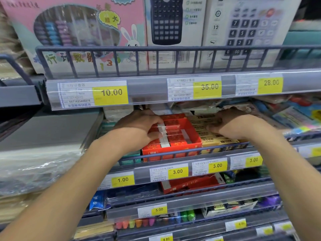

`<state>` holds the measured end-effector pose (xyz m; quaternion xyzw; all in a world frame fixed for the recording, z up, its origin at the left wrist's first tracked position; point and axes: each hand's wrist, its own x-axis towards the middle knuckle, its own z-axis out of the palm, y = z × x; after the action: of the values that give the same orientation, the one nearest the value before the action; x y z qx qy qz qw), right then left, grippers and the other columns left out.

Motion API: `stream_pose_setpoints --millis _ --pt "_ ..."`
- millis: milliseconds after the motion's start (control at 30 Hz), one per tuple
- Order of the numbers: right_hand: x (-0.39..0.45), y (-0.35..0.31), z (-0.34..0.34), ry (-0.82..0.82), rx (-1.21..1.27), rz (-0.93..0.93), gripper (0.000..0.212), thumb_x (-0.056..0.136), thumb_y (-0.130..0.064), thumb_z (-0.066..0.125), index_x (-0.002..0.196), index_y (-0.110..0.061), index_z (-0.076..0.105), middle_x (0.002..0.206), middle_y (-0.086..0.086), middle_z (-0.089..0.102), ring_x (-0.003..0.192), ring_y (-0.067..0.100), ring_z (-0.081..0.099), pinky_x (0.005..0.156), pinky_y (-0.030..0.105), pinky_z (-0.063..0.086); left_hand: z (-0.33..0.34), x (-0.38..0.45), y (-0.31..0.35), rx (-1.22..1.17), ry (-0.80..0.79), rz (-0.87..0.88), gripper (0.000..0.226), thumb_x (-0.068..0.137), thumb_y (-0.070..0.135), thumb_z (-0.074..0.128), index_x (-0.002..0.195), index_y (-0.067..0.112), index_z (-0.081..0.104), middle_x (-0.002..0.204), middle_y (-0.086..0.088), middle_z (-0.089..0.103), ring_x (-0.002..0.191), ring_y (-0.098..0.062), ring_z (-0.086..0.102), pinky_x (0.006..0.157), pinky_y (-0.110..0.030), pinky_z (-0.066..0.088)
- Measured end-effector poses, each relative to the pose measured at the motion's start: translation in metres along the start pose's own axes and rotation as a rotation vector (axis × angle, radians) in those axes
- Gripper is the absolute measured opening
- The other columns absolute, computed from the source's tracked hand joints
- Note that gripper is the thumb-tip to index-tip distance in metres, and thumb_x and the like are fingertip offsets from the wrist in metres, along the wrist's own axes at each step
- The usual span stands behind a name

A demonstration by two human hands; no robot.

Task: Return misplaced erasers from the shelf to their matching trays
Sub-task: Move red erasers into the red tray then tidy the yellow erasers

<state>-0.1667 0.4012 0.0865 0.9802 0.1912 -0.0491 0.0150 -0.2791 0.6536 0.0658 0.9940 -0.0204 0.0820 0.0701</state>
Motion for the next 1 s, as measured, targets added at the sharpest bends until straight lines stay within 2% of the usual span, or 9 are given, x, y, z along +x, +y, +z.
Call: stream_pose_setpoints --millis 67,167,300,433,567,700,833,867,1000 --pt "-0.006 0.002 -0.004 0.001 0.044 -0.019 0.043 0.098 -0.057 0.048 0.118 -0.022 0.063 0.124 0.007 0.064 0.091 0.022 0.052 0.078 0.029 0.042 0.001 0.000 -0.001 0.003 0.005 -0.002 0.041 0.099 0.044 0.062 0.139 0.037 0.058 0.149 0.010 0.050 0.137 -0.019 0.043 0.112 -0.039 0.040" --pt "-0.017 0.013 -0.012 0.042 0.174 -0.003 0.038 0.099 -0.047 0.054 0.126 -0.022 0.063 0.120 0.005 0.067 0.093 0.023 0.062 0.089 0.033 0.052 0.000 0.000 0.000 0.004 0.014 -0.002 0.043 0.098 0.046 0.062 0.140 0.038 0.057 0.148 0.011 0.050 0.136 -0.018 0.044 0.111 -0.038 0.041" --pt "-0.028 0.031 -0.018 0.053 0.142 -0.014 0.034 0.094 -0.036 0.066 0.127 -0.031 0.061 0.115 0.004 0.071 0.085 0.021 0.062 0.083 0.031 0.052 0.000 -0.003 -0.001 -0.008 0.029 0.000 0.047 0.095 0.049 0.063 0.140 0.039 0.056 0.146 0.011 0.052 0.134 -0.018 0.045 0.111 -0.035 0.041" --pt "-0.031 0.037 -0.013 -0.017 0.305 0.002 0.022 0.094 -0.027 0.068 0.115 -0.025 0.062 0.071 -0.001 0.076 0.063 0.015 0.070 0.078 0.030 0.054 -0.001 -0.005 -0.001 -0.020 0.048 0.007 0.047 0.094 0.050 0.065 0.139 0.039 0.057 0.144 0.011 0.052 0.133 -0.018 0.045 0.110 -0.034 0.040" --pt "-0.031 0.024 -0.012 -0.015 0.292 0.005 0.016 0.093 -0.034 0.068 0.103 -0.022 0.066 0.055 -0.009 0.070 0.061 0.012 0.072 0.068 0.026 0.049 -0.002 -0.007 -0.002 -0.015 0.045 0.008 0.047 0.094 0.050 0.064 0.140 0.040 0.055 0.144 0.012 0.051 0.132 -0.017 0.045 0.110 -0.033 0.040" --pt "-0.030 0.026 -0.009 -0.021 0.374 0.033 0.011 0.093 -0.027 0.070 0.099 -0.018 0.072 0.059 0.002 0.072 0.061 0.015 0.071 0.077 0.030 0.055 -0.003 -0.008 -0.001 -0.016 0.045 0.017 0.047 0.095 0.050 0.064 0.140 0.040 0.055 0.144 0.012 0.051 0.132 -0.017 0.045 0.110 -0.033 0.039" --pt "-0.030 0.038 -0.006 0.024 0.577 0.062 0.010 0.091 -0.016 0.072 0.101 -0.017 0.070 0.073 0.005 0.077 0.057 0.016 0.069 0.063 0.027 0.053 -0.001 -0.008 0.001 -0.030 0.048 0.036 0.048 0.095 0.050 0.065 0.141 0.038 0.056 0.144 0.010 0.052 0.133 -0.017 0.044 0.111 -0.033 0.039" --pt "-0.028 0.041 -0.006 0.059 0.505 0.053 0.014 0.090 -0.018 0.072 0.103 -0.021 0.068 0.083 0.003 0.077 0.060 0.018 0.069 0.065 0.027 0.053 0.000 -0.008 0.001 -0.027 0.046 0.037 0.049 0.095 0.051 0.064 0.141 0.038 0.055 0.145 0.010 0.052 0.134 -0.017 0.043 0.111 -0.032 0.038" --pt "-0.020 0.041 -0.007 0.047 0.049 -0.013 0.047 0.090 -0.022 0.068 0.133 -0.035 0.058 0.130 -0.002 0.061 0.109 0.022 0.060 0.091 0.029 0.050 0.001 -0.009 0.001 -0.016 0.027 0.039 0.050 0.096 0.054 0.062 0.143 0.040 0.053 0.148 0.011 0.050 0.136 -0.016 0.041 0.109 -0.031 0.038"
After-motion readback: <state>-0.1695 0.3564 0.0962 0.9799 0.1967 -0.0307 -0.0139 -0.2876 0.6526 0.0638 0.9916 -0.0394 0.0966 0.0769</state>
